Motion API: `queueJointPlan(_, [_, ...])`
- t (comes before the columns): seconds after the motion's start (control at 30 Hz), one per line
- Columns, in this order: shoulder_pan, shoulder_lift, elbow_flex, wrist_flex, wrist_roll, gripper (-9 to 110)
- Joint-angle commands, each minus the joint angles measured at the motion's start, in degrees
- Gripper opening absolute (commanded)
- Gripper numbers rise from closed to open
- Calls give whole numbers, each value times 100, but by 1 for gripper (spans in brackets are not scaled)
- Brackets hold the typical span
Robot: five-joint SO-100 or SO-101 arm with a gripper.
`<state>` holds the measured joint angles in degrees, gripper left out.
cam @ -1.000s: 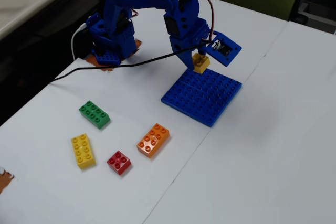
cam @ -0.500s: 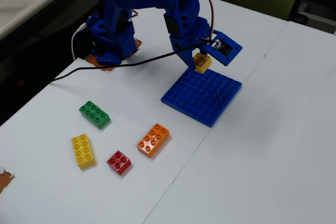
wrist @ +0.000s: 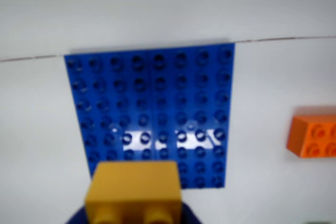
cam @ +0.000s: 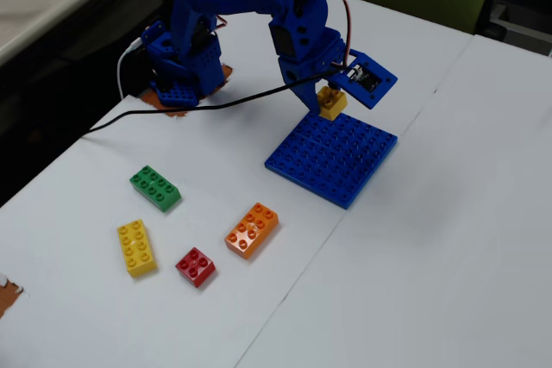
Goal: Pick up the 2x2 yellow block and go up the 8x8 blue block.
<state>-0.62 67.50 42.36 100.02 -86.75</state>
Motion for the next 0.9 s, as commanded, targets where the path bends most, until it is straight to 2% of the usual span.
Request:
queueJointPlan(0.0, [53, 141, -220, 44, -26, 0])
queueJointPlan(0.87, [114, 158, -193, 44, -123, 0])
